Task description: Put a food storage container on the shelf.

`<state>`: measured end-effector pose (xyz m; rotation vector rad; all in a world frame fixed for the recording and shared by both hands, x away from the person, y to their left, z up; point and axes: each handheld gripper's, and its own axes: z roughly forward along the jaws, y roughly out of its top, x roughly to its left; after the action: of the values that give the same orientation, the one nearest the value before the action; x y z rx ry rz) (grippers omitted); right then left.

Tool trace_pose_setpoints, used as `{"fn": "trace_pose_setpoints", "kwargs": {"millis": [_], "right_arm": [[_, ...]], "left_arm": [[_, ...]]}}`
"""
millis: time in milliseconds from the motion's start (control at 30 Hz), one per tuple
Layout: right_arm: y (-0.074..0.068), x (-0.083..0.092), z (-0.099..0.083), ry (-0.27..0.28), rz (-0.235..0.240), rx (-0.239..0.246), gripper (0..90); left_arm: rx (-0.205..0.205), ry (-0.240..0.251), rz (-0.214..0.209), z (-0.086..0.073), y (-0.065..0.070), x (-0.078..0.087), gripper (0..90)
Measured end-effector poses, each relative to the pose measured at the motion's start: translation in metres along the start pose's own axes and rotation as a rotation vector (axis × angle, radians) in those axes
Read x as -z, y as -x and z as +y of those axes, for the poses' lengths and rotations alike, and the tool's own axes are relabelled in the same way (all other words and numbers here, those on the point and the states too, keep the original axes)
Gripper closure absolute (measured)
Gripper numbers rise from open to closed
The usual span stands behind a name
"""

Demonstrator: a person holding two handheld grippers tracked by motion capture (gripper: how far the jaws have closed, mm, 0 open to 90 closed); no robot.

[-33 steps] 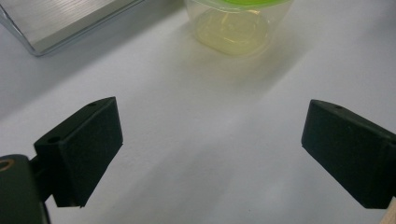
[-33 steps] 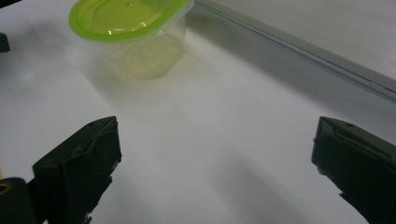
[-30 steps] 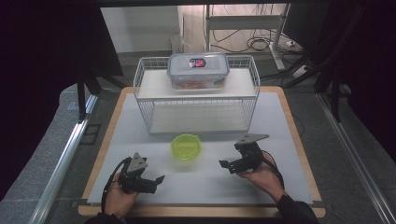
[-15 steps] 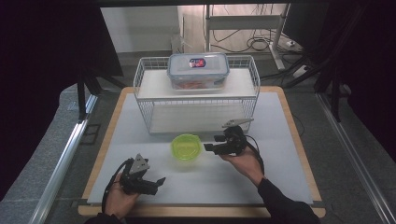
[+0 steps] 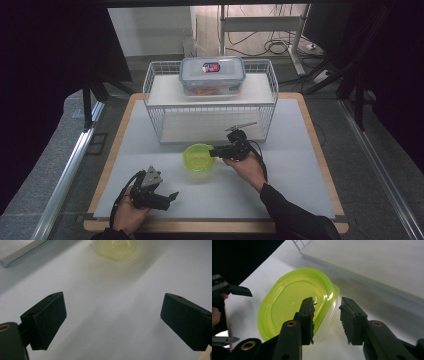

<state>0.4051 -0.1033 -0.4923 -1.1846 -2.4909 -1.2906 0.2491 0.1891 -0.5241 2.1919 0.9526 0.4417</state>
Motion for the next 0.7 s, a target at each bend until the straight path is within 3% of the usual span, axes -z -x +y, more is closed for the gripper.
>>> {"fn": "trace_pose_setpoints", "kwargs": {"millis": [67, 167, 333, 600, 700], "right_arm": [[0.0012, -0.0012, 0.0, -0.004, 0.004, -0.005, 66.0], [0.0055, -0.0051, 0.0009, -0.007, 0.047, -0.055, 70.6], [0.0077, -0.0079, 0.0027, -0.014, 0.114, -0.092, 80.2], [0.0023, -0.0067, 0.0057, -0.025, 0.147, -0.1, 82.0], [0.0012, -0.0045, 0.006, -0.008, 0.201, -0.133, 83.4]], "left_arm": [[-0.008, -0.004, 0.004, 0.0001, 0.0007, -0.0007, 6.3], [-0.013, -0.007, 0.004, 0.0003, 0.0013, -0.001, 6.3], [-0.015, -0.008, 0.005, 0.0002, 0.0015, -0.0013, 6.4], [-0.019, -0.011, 0.005, 0.0, 0.0016, -0.0017, 6.4], [-0.019, -0.011, 0.006, 0.0002, 0.0019, -0.0017, 6.4]]}}
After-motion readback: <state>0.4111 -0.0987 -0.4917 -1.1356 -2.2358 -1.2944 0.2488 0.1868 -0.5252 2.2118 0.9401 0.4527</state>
